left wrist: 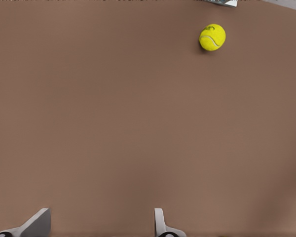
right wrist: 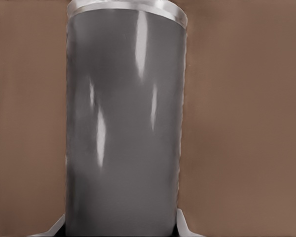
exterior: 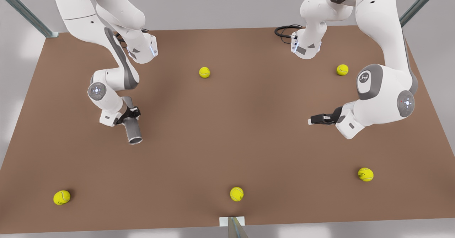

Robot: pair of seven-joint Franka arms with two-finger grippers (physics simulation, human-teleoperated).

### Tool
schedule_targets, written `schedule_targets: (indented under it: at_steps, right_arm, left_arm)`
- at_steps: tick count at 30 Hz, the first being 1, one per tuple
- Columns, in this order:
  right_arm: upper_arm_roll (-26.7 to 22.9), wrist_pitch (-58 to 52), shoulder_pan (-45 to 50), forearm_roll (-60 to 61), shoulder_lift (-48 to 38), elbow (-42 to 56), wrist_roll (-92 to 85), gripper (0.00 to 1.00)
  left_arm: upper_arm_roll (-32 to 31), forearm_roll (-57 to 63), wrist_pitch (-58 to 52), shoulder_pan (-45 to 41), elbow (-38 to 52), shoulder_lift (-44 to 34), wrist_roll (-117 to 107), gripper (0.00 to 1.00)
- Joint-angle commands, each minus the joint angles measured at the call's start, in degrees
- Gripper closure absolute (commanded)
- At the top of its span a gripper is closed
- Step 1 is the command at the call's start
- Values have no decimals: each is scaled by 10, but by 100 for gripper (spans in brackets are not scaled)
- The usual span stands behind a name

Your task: Put the tennis tube upright

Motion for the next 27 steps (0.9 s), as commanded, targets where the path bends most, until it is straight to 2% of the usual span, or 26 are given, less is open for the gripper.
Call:
schedule_targets:
  at_steps: [1, 3, 9, 17, 19, 21, 24, 27]
  right_arm:
    - [5, 0, 1, -5, 1, 0, 5, 23]
    - [31, -1, 8, -5, 6, 5, -5, 23]
    - [32, -30, 125, -6, 17, 55, -22, 23]
    - [24, -36, 282, -13, 115, 188, -75, 23]
    - [21, -35, 315, -38, 143, 216, -75, 23]
    - [-6, -35, 359, -63, 169, 250, -75, 23]
    - [-68, -45, 443, -69, 202, 305, -87, 23]
    - [-72, -52, 467, -117, 236, 345, -91, 23]
  left_arm:
    - [0, 0, 0, 0, 0, 0, 0, 0]
    - [0, 0, 0, 0, 0, 0, 0, 0]
    - [2, 0, -2, 0, 0, -4, -1, 0]
    - [2, 12, -1, 1, 0, -4, -4, 0]
    - [-2, -37, 9, -6, 1, 5, -36, 0]
    - [-5, -167, 51, -9, 0, 18, -47, 0]
    - [-41, -167, 53, -22, 0, 47, -37, 0]
    - [-41, -164, 67, -21, 0, 65, -34, 0]
